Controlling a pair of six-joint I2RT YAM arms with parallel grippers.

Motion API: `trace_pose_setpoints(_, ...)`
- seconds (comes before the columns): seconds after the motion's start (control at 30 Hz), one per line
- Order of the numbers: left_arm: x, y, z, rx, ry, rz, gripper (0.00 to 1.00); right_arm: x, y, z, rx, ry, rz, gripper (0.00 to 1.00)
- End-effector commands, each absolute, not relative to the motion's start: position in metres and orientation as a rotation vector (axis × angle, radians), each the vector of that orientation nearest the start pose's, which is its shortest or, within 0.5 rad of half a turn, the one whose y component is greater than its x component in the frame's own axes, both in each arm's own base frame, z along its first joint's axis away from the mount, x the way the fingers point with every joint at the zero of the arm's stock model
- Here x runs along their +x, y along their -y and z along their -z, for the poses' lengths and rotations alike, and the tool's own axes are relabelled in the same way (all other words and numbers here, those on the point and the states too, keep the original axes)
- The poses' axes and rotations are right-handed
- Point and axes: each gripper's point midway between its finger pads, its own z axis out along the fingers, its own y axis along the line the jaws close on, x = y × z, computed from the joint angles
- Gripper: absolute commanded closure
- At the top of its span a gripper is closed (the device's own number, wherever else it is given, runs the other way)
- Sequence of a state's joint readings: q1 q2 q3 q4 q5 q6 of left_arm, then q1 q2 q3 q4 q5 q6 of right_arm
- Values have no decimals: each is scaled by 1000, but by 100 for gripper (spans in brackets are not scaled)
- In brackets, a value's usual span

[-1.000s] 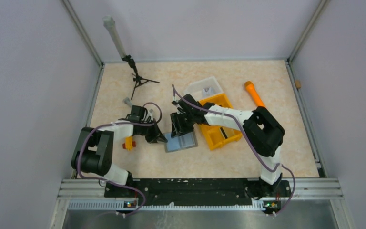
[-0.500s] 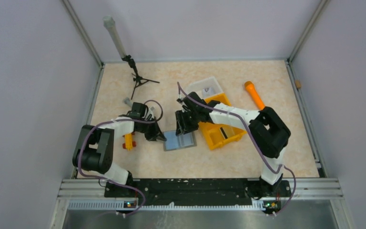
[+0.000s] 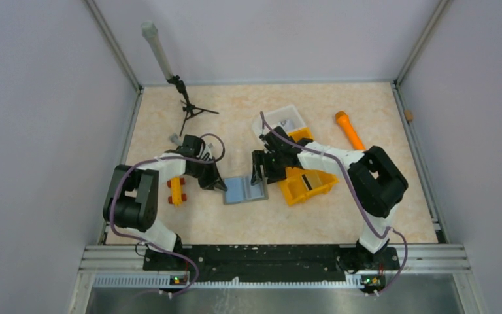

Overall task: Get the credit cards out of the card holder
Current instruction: Remove the credit card from the card holder.

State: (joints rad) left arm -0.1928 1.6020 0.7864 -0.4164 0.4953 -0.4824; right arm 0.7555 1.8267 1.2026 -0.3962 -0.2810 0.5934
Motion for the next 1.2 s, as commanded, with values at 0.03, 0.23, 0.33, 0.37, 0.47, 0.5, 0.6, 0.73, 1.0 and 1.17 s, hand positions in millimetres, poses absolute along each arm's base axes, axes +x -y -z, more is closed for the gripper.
trace_pose_setpoints(0.03, 259, 132, -3, -269, -2889, 639, 100, 248, -331, -50, -273, -2775, -784, 31)
trace_pose_setpoints(0.23, 255, 119, 2, -306, -2919, 514, 100, 243, -334, -37, -217, -2813, -767, 24)
trace_pose_setpoints(0.33, 254, 118, 3, -309, -2921, 508, 100, 235, -344, -31, -201, -2831, -865, 23)
trace_pose_setpoints(0.37, 254, 119, 3, -307, -2923, 515, 100, 234, -348, -30, -197, -2829, -902, 24)
trace_pose_setpoints(0.47, 253, 122, 6, -305, -2925, 539, 100, 234, -359, -34, -184, -2806, -988, 25)
trace_pose_setpoints(0.5, 253, 124, 6, -303, -2923, 552, 100, 235, -362, -37, -186, -2794, -1019, 26)
trace_pose_setpoints(0.6, 252, 129, 6, -308, -2918, 595, 100, 239, -374, -50, -183, -2746, -1104, 30)
trace_pose_setpoints(0.73, 251, 132, 7, -308, -2919, 612, 100, 245, -382, -73, -196, -2661, -1180, 39)
trace_pose_setpoints(1.0, 249, 132, 9, -303, -2927, 613, 100, 249, -389, -100, -214, -2555, -1268, 48)
trace_pose_setpoints(1.17, 248, 131, 9, -302, -2928, 612, 100, 252, -391, -109, -224, -2507, -1308, 43)
